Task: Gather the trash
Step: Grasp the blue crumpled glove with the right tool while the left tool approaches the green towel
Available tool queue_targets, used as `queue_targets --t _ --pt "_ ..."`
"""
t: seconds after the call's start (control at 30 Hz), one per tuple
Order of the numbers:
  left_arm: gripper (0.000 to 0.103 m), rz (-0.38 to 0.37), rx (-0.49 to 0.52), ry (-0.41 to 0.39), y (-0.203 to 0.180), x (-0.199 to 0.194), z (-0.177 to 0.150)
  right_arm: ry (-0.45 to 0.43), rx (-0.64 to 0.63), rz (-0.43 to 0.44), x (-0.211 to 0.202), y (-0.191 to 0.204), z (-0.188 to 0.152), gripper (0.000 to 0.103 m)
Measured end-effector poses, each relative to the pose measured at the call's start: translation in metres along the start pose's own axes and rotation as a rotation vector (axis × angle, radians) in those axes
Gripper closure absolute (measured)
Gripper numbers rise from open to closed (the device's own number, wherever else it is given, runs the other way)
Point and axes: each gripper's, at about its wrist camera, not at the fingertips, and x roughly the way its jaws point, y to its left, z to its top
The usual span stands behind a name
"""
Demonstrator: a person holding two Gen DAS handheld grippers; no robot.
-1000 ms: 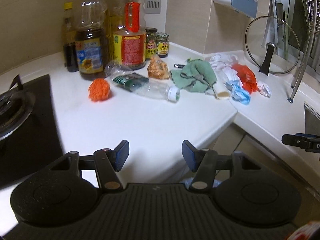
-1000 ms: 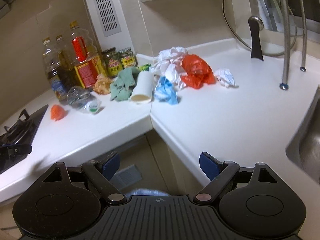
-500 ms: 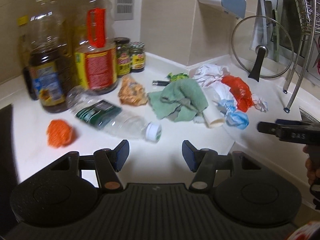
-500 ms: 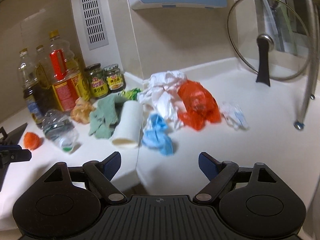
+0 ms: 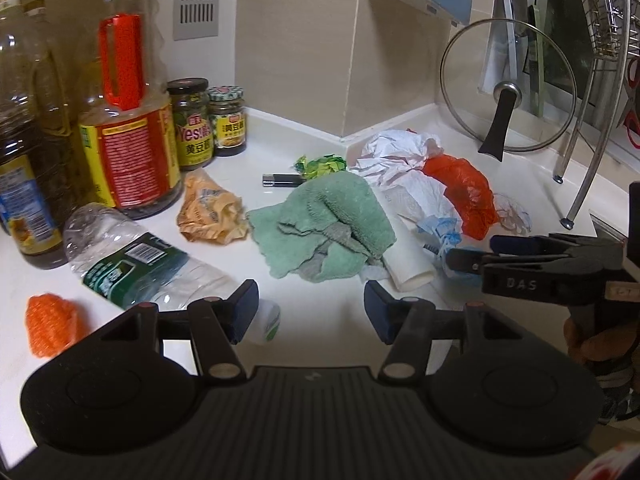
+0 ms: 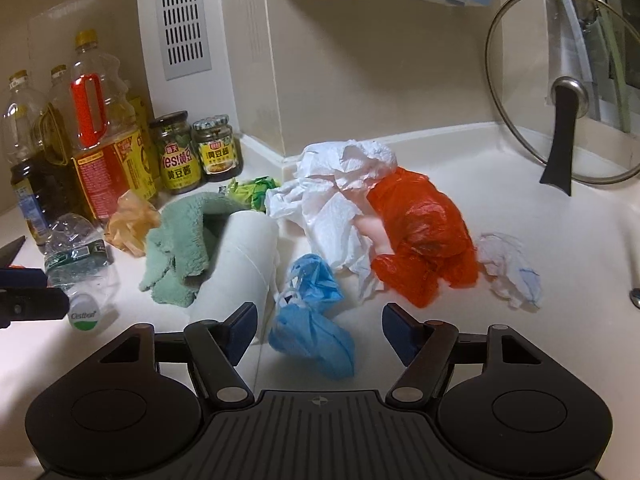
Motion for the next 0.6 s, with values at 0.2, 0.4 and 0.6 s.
queue_targets --t 0.2,0.4,0.6 --pt "0.047 -0.022 0.016 -0.007 -0.008 0.018 0.009 0.029 -0.047 -0.003 0.01 0.002 -0.006 0.062" --pt "0.042 -0.035 0.021 -0.02 -0.013 0.032 0.018 -0.041 -0.06 -0.006 -0.006 -0.003 -0.008 0.077" --pt "0.037 -0.04 0.029 -0.024 -0.018 0.042 0.026 -0.086 -0.025 -0.003 -0.026 -0.008 -0.002 0.077"
